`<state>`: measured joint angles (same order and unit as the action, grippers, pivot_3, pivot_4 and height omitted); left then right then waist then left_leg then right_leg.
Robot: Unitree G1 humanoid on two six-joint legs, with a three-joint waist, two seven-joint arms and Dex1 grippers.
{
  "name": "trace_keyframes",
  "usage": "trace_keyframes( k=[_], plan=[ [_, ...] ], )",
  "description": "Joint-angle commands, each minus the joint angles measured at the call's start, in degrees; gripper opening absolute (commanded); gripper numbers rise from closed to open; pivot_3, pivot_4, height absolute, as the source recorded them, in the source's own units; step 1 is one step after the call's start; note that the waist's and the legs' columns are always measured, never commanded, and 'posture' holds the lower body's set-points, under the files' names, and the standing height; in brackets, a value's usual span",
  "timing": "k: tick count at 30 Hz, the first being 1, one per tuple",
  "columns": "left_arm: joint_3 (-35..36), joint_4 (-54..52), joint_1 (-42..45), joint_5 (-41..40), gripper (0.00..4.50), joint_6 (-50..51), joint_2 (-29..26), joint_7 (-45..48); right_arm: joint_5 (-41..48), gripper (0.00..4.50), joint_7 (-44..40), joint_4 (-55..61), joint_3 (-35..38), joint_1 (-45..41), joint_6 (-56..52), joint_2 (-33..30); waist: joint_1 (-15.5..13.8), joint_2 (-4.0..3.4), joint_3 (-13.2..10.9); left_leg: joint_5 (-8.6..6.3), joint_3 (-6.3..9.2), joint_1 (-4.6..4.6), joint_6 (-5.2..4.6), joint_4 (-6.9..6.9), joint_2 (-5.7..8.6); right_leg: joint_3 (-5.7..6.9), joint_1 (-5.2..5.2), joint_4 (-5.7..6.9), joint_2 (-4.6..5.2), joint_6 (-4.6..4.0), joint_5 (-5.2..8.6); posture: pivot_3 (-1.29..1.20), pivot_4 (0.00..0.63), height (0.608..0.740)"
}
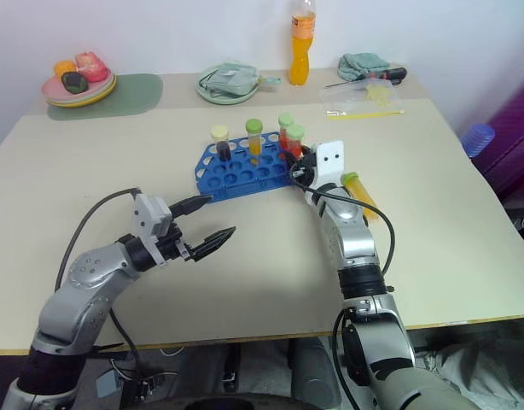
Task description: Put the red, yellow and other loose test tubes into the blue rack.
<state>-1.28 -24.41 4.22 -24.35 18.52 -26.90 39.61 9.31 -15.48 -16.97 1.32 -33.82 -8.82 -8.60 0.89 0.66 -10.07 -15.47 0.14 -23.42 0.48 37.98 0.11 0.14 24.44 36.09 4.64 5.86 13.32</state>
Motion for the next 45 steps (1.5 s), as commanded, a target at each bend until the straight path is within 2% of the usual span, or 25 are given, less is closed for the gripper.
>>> trace_keyframes(
  k=[1, 2, 3, 7, 10, 14, 18, 24, 31, 38, 41, 45],
  plan=[
    [1.21, -1.37, 0.24, -0.56, 4.5, -0.87, -0.57, 0.47, -2.07, 3.65, -1.15, 3.95, -0.77, -0.22, 1.74, -2.16, -0.01, 0.0, 0.0, 0.0, 0.0, 0.0, 0.0, 0.0, 0.0, 0.0, 0.0, 0.0, 0.0, 0.0, 0.0, 0.0, 0.15, 0.74],
    [1.44, -1.28, 0.18, -0.56, 4.5, -1.02, -0.67, 0.57, -2.44, 4.22, -1.59, 5.82, -0.99, 0.23, 0.43, -3.25, -0.07, -0.01, 0.0, 0.0, 0.0, 0.0, 0.0, 0.0, 0.0, 0.0, 0.0, 0.0, 0.0, 0.0, 0.0, 0.0, 0.15, 0.74],
    [1.82, -1.3, 0.12, -0.7, 4.5, -1.08, -0.81, 0.66, -2.07, 4.49, -3.0, 8.49, -1.2, 0.94, -2.33, -4.93, -0.14, -0.01, -0.01, 0.0, 0.0, 0.0, 0.0, 0.0, 0.0, 0.0, 0.0, 0.0, 0.01, 0.0, 0.0, 0.0, 0.15, 0.74],
    [3.46, -1.5, -0.22, -1.56, 4.5, -0.98, -1.89, 1.59, 4.61, 4.49, -13.48, 25.51, -0.86, 5.8, -21.56, -16.93, -0.39, -0.03, -0.02, 0.0, 0.04, -0.01, 0.0, 0.01, -0.04, 0.0, -0.01, -0.02, 0.06, -0.01, 0.01, 0.0, 0.15, 0.74],
    [3.21, -1.31, 0.17, -1.86, 4.5, -0.86, -2.47, 2.92, 9.21, 4.49, -16.11, 32.85, 2.67, 6.19, -38.19, -26.27, -0.37, -0.04, -0.03, -0.01, 0.04, -0.02, -0.01, 0.03, -0.04, 0.0, -0.04, -0.06, 0.09, -0.09, 0.06, 0.0, 0.15, 0.74],
    [1.71, -1.62, 0.97, -3.42, 4.5, 0.14, -3.63, 6.32, 14.44, 4.49, -15.76, 32.53, 7.64, 1.8, -56.19, -31.61, -0.1, -0.05, -0.03, -0.01, 0.02, 0.04, -0.01, 0.06, -0.05, 0.0, -0.08, -0.06, 0.03, -0.24, 0.14, 0.0, 0.15, 0.74],
    [-0.79, -1.42, 2.63, -4.17, 4.5, 0.92, -5.47, 10.99, 14.89, 4.49, -17.03, 25.24, 3.79, -3.94, -67.23, -35.91, -0.22, -0.06, -0.04, -0.01, 0.03, 0.04, -0.01, 0.05, -0.05, 0.0, -0.07, -0.06, -0.02, -0.29, 0.16, 0.0, 0.15, 0.74],
    [-2.9, -2.05, 4.05, -5.8, 4.5, 2.84, -6.79, 14.76, 10.42, 4.49, -18.92, 10.02, -7.55, -14.04, -68.7, -38.24, -0.15, -0.08, -0.05, -0.01, -0.04, 0.0, -0.02, 0.06, 0.01, -0.01, -0.07, -0.16, 0.03, -0.3, 0.17, 0.0, 0.15, 0.74],
    [-3.85, -3.23, 2.05, -4.95, 4.5, 2.23, -6.88, 14.79, 3.56, 4.49, -27.88, -8.82, -21.42, -25.12, -61.27, -37.98, -0.19, -0.09, -0.05, -0.02, -0.05, -0.03, -0.04, 0.04, 0.02, -0.01, -0.04, -0.15, 0.02, -0.26, 0.15, 0.0, 0.15, 0.74],
    [-3.82, -4.55, -1.03, -4.42, 4.5, 1.39, -6.57, 13.3, -3.29, 4.49, -33.89, -26.19, -26.57, -32.43, -53.41, -34.1, -0.06, -0.09, -0.06, -0.02, -0.06, -0.03, -0.04, 0.05, 0.03, 0.0, -0.03, -0.13, 0.02, -0.24, 0.13, 0.0, 0.15, 0.74],
    [-3.6, -4.87, -1.66, -4.46, 4.5, 1.23, -6.65, 12.83, -5.55, 3.6, -36.75, -30.28, -27.63, -34.29, -51.3, -32.73, -0.06, -0.11, -0.07, -0.02, -0.06, -0.03, -0.04, 0.04, 0.03, 0.0, -0.01, -0.09, 0.02, -0.08, 0.04, 0.0, 0.15, 0.74],
    [-3.5, -5.01, -1.87, -4.6, 4.5, 1.19, -6.76, 12.55, -7.81, 1.55, -39.66, -32.65, -28.18, -35.33, -50.86, -31.36, -0.12, -0.11, -0.07, -0.02, -0.05, -0.03, -0.04, 0.04, 0.03, 0.0, -0.01, -0.08, 0.02, -0.06, 0.04, 0.0, 0.15, 0.74]
  ],
)
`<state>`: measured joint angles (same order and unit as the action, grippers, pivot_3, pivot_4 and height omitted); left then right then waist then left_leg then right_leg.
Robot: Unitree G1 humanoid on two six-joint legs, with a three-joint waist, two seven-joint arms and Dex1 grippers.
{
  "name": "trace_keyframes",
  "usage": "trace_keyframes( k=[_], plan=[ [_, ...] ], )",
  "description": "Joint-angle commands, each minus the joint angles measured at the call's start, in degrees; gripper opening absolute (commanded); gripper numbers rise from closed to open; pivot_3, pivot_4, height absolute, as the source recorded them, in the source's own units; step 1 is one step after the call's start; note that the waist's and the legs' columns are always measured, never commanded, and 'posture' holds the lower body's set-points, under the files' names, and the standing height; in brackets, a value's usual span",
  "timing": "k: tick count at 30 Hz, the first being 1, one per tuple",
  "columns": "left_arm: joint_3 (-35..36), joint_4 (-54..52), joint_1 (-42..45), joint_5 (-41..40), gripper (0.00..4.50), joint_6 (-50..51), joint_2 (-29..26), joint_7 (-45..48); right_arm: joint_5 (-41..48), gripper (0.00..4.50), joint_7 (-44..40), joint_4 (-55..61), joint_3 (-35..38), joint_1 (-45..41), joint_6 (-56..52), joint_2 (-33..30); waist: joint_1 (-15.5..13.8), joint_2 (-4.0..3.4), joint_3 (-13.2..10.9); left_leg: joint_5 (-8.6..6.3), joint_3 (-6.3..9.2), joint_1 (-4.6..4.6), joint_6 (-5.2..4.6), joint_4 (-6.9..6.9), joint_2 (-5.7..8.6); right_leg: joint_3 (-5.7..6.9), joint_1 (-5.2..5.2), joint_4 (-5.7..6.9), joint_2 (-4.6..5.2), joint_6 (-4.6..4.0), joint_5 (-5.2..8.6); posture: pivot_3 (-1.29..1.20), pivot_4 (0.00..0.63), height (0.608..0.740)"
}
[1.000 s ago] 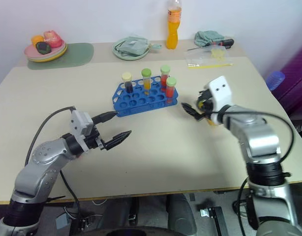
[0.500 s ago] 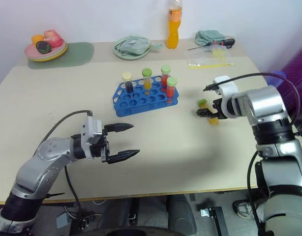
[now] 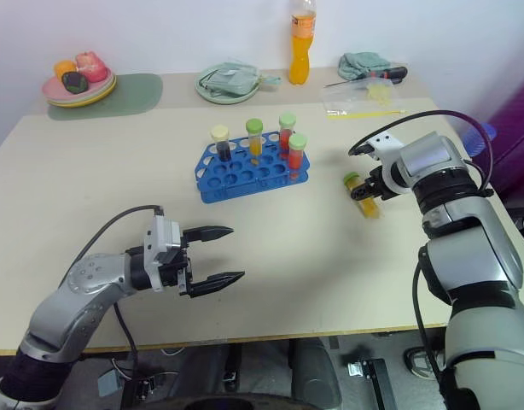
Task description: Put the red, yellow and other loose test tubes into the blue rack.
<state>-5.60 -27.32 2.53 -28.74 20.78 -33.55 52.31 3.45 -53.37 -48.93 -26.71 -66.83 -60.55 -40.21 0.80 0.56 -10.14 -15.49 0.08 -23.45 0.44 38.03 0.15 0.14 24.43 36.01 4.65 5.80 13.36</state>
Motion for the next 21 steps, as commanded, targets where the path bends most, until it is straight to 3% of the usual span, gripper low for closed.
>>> trace_keyframes(
  k=[1, 2, 6, 9, 11, 16, 18, 21],
  plan=[
    [0.85, -2.11, -0.18, -0.19, 4.5, -1.1, -0.11, -0.25, -2.43, 1.08, -2.06, -0.41, -0.06, -2.34, 0.71, 0.46, -0.04, 0.0, 0.0, 0.0, 0.0, 0.0, 0.0, 0.0, 0.0, 0.0, 0.0, 0.0, 0.0, 0.0, 0.0, 0.0, 0.15, 0.74],
    [0.88, -2.11, -0.18, -0.17, 4.5, -1.13, -0.11, -0.33, -2.87, 0.78, -2.32, -0.24, 0.1, -2.35, 0.58, 0.65, -0.04, 0.0, 0.0, 0.0, 0.0, 0.0, 0.0, 0.0, 0.0, 0.0, 0.0, 0.0, 0.0, 0.0, 0.0, 0.0, 0.15, 0.74],
    [1.21, -2.35, -0.3, 0.08, 4.5, -1.14, -0.19, -0.97, -2.5, 0.76, -3.77, 9.7, 1.75, -0.57, -2.73, -1.31, -0.02, -0.08, -0.05, 0.0, 0.01, 0.0, 0.0, 0.0, 0.0, 0.0, 0.0, 0.01, 0.0, 0.0, 0.0, 0.0, 0.15, 0.74],
    [2.17, -2.34, -0.75, 0.57, 4.5, -1.25, -0.22, -2.38, 3.55, 0.76, -6.33, 35.65, 8.72, 10.39, -1.27, -6.11, -0.46, -0.14, -0.09, 0.0, 0.06, -0.01, 0.0, -0.04, 0.0, 0.02, 0.02, -0.01, 0.01, 0.01, -0.01, 0.0, 0.15, 0.74],
    [3.15, -2.34, -1.11, 0.78, 4.5, -1.26, -0.13, -3.55, 10.75, 0.76, -6.89, 53.92, 17.04, 19.4, -3.88, -5.79, -0.4, -0.14, -0.09, -0.01, 0.16, -0.05, -0.02, -0.06, -0.01, 0.07, 0.02, -0.02, 0.01, 0.06, 0.02, 0.0, 0.15, 0.74],
    [4.89, -0.64, 0.0, 1.55, 4.5, -1.5, 0.33, -5.67, 20.82, 0.76, 1.39, 78.11, 26.82, 32.55, -6.49, 7.25, -0.01, -0.14, -0.09, -0.02, 0.15, 0.0, -0.03, -0.01, -0.05, 0.05, 0.0, 0.06, -0.04, 0.09, 0.03, 0.0, 0.15, 0.74],
    [5.3, 0.83, 1.35, 2.44, 4.5, -2.45, 0.97, -6.81, 19.26, 0.76, 7.25, 78.78, 26.19, 34.25, 0.37, 14.14, -0.1, -0.13, -0.08, -0.01, 0.17, 0.05, -0.01, 0.04, -0.05, 0.05, -0.04, 0.1, -0.05, 0.08, 0.03, 0.0, 0.15, 0.74],
    [6.31, 3.35, 3.44, 2.83, 4.5, -2.96, 2.45, -8.58, 11.07, 0.76, 19.79, 70.02, 22.11, 32.57, 15.28, 25.09, -0.04, -0.11, -0.07, 0.04, 0.16, 0.09, 0.06, 0.14, -0.03, 0.04, -0.11, 0.1, -0.07, 0.06, 0.03, 0.0, 0.15, 0.74]
  ],
)
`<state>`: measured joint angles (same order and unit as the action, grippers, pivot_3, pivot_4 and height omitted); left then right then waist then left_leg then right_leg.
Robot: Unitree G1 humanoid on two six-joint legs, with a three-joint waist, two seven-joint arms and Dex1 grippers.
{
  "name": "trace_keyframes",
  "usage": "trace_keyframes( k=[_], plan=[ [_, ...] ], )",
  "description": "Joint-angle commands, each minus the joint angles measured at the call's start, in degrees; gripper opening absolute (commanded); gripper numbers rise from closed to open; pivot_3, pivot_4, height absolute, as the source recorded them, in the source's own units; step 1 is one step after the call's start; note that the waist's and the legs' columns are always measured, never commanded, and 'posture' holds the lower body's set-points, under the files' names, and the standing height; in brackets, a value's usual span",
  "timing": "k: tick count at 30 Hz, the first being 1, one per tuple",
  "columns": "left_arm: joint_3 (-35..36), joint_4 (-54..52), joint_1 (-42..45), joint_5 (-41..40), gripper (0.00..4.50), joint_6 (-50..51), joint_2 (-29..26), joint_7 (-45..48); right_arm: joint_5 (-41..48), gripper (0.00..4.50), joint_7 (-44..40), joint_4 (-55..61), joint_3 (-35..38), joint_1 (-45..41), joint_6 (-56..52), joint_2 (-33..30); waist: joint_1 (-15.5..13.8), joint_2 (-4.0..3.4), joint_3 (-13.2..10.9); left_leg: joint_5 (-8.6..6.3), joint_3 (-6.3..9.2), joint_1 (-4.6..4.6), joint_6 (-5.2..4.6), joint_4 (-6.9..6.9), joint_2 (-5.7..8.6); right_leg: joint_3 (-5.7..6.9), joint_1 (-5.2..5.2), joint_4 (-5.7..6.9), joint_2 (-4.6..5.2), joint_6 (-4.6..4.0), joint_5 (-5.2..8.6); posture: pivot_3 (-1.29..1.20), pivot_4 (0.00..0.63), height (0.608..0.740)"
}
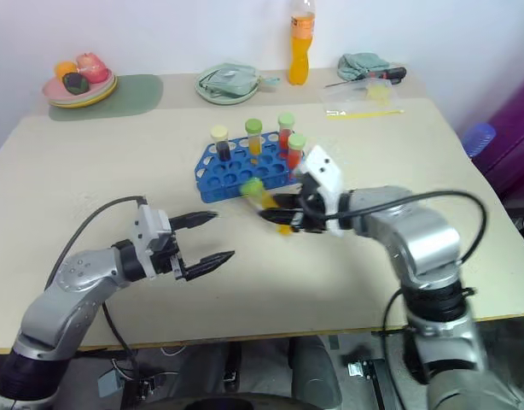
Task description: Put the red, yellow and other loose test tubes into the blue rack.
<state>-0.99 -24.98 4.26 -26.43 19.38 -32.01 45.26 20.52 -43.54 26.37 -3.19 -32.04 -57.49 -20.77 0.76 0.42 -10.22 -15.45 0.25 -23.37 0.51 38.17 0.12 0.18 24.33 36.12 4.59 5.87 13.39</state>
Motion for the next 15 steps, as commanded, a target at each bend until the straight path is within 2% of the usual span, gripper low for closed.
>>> trace_keyframes(
  k=[1, 4, 7, 11, 15],
  plan=[
    [1.93, 1.58, 2.1, 0.59, 4.5, -1.82, 1.21, -1.77, -7.32, 0.76, 12.25, -8.84, -1.85, -3.12, 16.01, 8.34, -0.04, 0.02, 0.01, 0.03, 0.0, 0.0, 0.05, 0.02, 0.01, 0.0, 0.0, 0.0, -0.01, -0.01, -0.01, 0.0, 0.15, 0.74],
    [2.86, 3.24, 2.2, 0.98, 4.5, -3.15, 1.41, -1.86, -10.47, 0.76, 17.76, -20.41, -1.8, -5.6, 28.83, 14.64, -0.08, 0.02, 0.01, 0.05, -0.02, -0.02, 0.08, -0.01, 0.05, 0.0, 0.01, 0.0, 0.04, 0.0, -0.03, 0.0, 0.15, 0.74],
    [4.45, 4.61, 1.1, 1.28, 4.5, -4.73, 0.93, -1.5, -14.2, 0.76, 23.96, -32.17, -1.07, -7.83, 41.05, 18.35, 0.12, 0.02, 0.01, 0.05, -0.05, -0.03, 0.08, -0.06, 0.06, 0.0, 0.04, 0.01, 0.06, 0.01, -0.03, 0.0, 0.15, 0.74],
    [5.79, 4.72, -0.38, 1.09, 4.5, -6.11, 0.91, -1.57, -15.76, 0.76, 26.44, -41.77, -0.15, -9.05, 51.82, 19.4, 0.1, 0.01, 0.0, 0.05, -0.04, -0.03, 0.08, -0.14, 0.05, 0.0, 0.06, 0.0, 0.06, 0.01, -0.03, 0.0, 0.15, 0.74],
    [6.82, 3.69, -2.17, 0.26, 4.5, -6.95, 2.16, -2.64, -14.55, 0.76, 26.17, -45.55, 0.89, -8.95, 56.88, 20.01, 0.29, 0.0, 0.0, 0.05, -0.04, -0.02, 0.08, -0.14, 0.03, -0.01, 0.06, 0.01, 0.07, 0.0, -0.03, 0.0, 0.15, 0.74]
  ],
)
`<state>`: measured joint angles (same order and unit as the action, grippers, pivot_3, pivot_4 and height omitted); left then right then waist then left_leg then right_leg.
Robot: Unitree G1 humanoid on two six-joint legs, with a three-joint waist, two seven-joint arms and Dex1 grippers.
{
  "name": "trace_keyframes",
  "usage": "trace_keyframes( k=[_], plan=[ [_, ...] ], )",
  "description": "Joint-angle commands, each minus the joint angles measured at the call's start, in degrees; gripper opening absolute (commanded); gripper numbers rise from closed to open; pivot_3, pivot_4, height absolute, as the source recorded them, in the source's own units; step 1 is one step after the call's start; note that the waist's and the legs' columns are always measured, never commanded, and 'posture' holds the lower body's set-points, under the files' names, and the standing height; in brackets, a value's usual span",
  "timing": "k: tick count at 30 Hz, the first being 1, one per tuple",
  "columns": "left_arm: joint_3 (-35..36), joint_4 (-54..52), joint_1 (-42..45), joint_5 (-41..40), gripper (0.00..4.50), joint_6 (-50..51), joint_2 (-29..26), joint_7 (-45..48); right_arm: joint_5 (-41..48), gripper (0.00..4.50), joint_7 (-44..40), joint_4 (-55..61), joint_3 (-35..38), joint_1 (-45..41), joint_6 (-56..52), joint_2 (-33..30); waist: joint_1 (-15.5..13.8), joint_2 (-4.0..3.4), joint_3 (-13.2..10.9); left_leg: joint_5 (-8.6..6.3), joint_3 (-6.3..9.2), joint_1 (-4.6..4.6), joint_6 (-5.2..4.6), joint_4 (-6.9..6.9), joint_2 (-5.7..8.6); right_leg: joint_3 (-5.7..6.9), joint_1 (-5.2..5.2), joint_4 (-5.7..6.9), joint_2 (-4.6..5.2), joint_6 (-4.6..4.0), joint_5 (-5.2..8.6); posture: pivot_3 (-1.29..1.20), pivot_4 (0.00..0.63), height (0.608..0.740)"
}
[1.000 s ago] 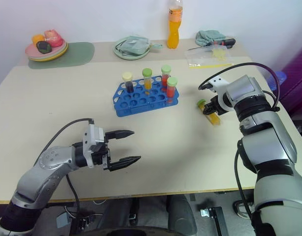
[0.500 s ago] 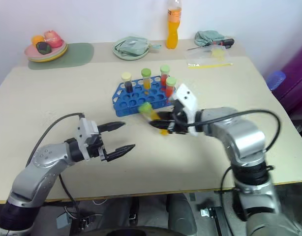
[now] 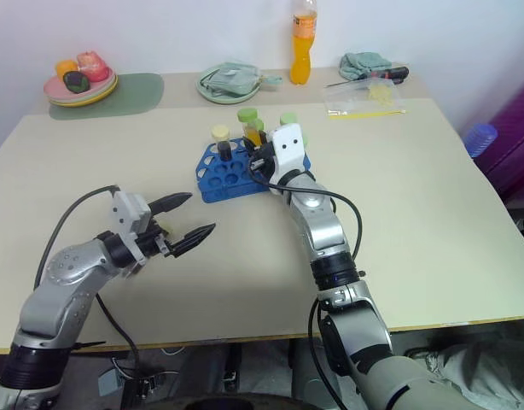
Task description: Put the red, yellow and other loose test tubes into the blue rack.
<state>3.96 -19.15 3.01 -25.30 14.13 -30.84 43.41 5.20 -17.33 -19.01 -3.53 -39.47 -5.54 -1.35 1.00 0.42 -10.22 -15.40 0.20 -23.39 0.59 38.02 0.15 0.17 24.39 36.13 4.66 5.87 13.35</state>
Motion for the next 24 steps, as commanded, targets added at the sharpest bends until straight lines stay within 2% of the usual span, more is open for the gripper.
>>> trace_keyframes(
  k=[1, 15, 24],
  plan=[
    [1.91, -2.54, -1.35, -1.04, 4.5, -1.72, 1.32, -1.05, 0.68, 0.76, 0.0, -1.33, 1.39, -1.54, 6.4, 0.63, 0.07, 0.0, 0.0, 0.0, 0.0, 0.01, 0.0, 0.0, -0.01, 0.0, 0.0, 0.01, 0.0, 0.0, 0.0, 0.0, 0.15, 0.74],
    [0.38, -5.57, 0.06, -1.42, 4.5, 2.0, 1.49, -2.78, 0.03, 0.76, 0.99, -11.61, 2.37, -2.73, 14.32, 2.17, 0.14, -0.01, -0.01, 0.0, 0.01, 0.03, 0.0, -0.01, -0.02, 0.0, 0.0, 0.06, -0.01, -0.01, 0.0, 0.0, 0.15, 0.74],
    [1.03, -6.29, 0.08, -1.85, 4.5, 3.01, 1.16, -2.47, 0.64, 0.76, 0.02, -10.62, 2.13, -0.4, 15.62, 2.27, 0.12, -0.01, -0.01, 0.0, 0.02, 0.03, 0.0, -0.01, -0.03, -0.01, 0.0, 0.06, -0.01, -0.01, 0.0, 0.0, 0.15, 0.74]
  ],
)
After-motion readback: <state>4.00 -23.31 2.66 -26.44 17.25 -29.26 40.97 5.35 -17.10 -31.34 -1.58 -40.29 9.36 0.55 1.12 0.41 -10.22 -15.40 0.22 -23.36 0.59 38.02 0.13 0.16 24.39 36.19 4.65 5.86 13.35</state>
